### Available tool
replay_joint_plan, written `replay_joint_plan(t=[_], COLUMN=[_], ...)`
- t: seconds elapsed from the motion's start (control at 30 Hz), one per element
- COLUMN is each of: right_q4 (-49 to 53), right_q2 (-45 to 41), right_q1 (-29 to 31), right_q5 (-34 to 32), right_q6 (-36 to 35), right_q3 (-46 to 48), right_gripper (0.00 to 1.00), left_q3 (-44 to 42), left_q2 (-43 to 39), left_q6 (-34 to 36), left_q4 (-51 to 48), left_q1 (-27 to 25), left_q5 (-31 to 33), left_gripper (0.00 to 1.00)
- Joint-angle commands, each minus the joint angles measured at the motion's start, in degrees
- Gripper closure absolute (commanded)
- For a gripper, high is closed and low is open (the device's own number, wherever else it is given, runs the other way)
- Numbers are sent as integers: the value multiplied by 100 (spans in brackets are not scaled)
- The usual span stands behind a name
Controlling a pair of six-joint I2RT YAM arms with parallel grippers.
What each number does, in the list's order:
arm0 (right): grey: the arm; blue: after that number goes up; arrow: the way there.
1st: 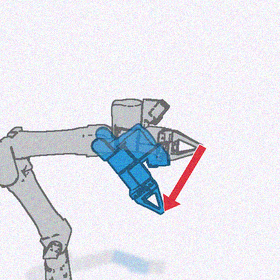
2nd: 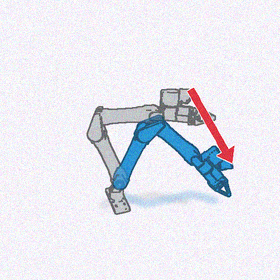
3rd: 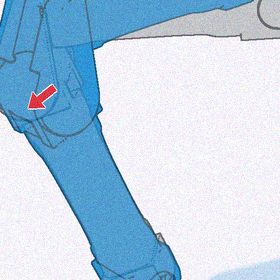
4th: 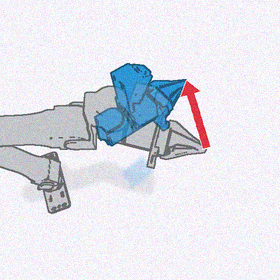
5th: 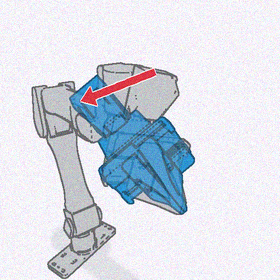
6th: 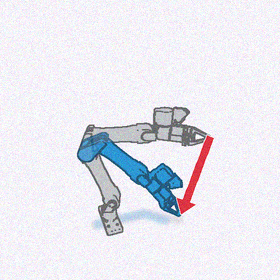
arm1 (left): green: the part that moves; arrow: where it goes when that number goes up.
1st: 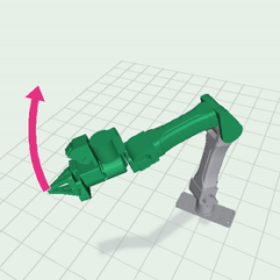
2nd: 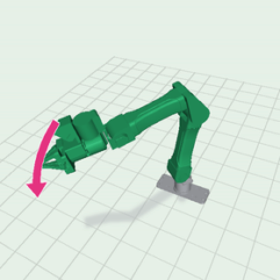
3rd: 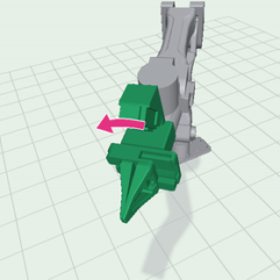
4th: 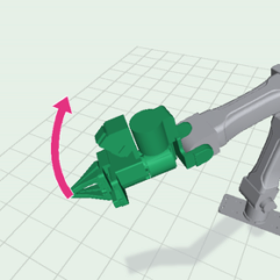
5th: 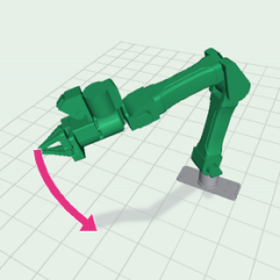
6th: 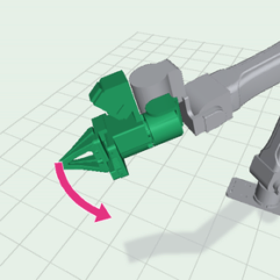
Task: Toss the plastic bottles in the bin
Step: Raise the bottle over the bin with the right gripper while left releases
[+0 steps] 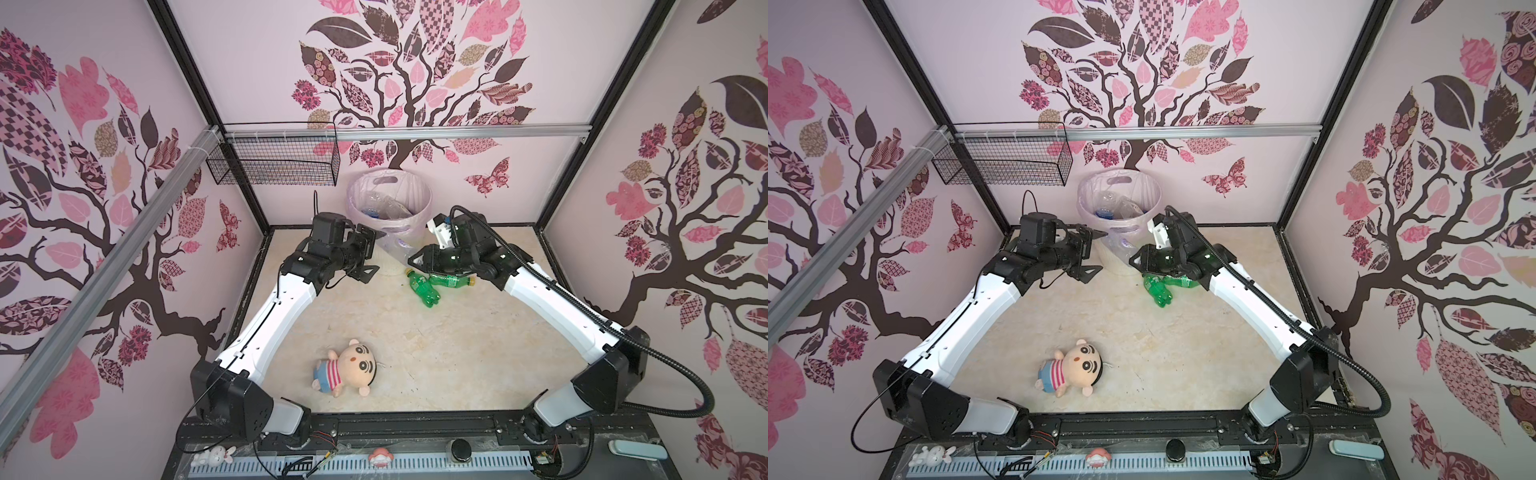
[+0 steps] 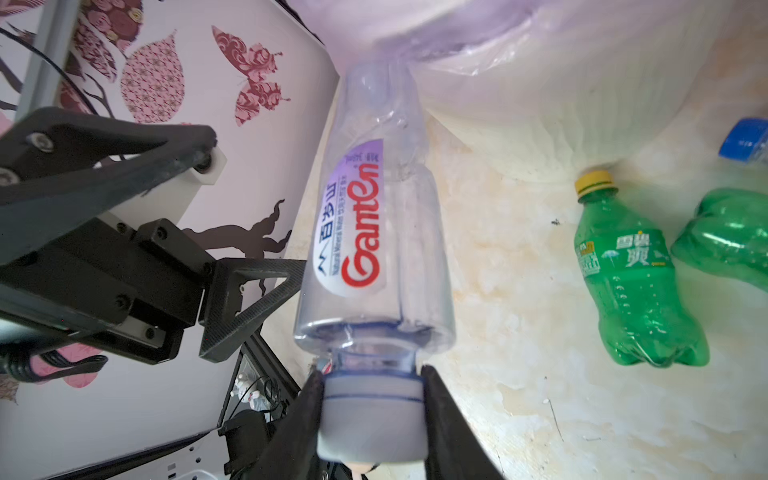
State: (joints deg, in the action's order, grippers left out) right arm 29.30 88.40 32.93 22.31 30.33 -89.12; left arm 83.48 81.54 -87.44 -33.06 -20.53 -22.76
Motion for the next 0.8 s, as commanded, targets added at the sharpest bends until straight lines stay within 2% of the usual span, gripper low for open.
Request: replay_joint_plan(t=[0.0, 0.17, 0.37, 0.77], right_q4=[197, 248, 37, -171], right_q2=[7, -19, 101, 1301], right_q1=[-23, -23, -19, -126], right_q5=[-235, -339, -836, -1636], right_q6=[-631, -1140, -1465, -1778], right_q3=[-516, -1009, -1594, -3757], right_gripper=[80, 80, 80, 78], left_q3=[614, 1327, 2106, 4071], left_q2=[-74, 123, 395, 1299], left_q6=[213, 387, 496, 790], left_q4=[-165, -411, -508, -766], left_q1=[99, 211, 309, 330], left_q5=[-144, -210, -272, -305], left_gripper=[3, 3, 3, 3])
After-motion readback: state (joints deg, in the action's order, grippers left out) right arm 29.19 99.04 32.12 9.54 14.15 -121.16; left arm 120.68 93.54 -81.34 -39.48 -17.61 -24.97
